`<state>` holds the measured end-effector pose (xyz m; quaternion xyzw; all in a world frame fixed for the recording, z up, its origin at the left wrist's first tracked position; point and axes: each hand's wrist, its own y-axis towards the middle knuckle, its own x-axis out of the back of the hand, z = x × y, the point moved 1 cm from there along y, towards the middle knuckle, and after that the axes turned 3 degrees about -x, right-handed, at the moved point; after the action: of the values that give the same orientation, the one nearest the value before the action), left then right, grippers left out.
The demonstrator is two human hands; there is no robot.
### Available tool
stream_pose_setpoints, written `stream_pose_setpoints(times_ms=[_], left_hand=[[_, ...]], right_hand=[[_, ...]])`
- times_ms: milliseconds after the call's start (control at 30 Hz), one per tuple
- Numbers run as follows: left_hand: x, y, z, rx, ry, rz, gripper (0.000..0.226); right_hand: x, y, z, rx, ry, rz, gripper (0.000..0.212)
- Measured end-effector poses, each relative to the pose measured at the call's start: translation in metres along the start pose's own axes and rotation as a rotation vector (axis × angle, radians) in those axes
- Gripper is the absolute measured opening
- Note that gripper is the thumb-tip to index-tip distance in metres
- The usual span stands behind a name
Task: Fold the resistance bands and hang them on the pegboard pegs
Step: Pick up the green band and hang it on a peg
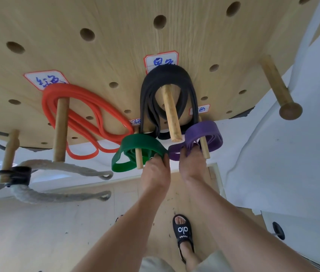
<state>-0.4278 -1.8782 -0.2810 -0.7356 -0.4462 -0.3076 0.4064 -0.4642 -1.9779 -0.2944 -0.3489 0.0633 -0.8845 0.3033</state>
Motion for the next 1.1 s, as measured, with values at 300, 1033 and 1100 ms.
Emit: stream_pose_setpoints(times_ms=[300, 1033, 1100], left_hand=[[0.000, 0.001, 0.008, 0.005, -0.032, -0.049, 0.045], [0.001, 0.008, 0.006, 0.072, 0.074, -0.031, 0.043], [0.000, 0.008, 0.008, 0.064, 0.072, -0.016, 0.044]], right_hand=[[0.009, 0.005, -0.007, 0.013, -0.035, -0.041, 0.009], [-0.009, -0.008, -0.005, 0.056, -0.007, 0.081, 0.020], [-0.010, -0.008, -0.005, 0.049, 0.004, 0.103, 0.020]])
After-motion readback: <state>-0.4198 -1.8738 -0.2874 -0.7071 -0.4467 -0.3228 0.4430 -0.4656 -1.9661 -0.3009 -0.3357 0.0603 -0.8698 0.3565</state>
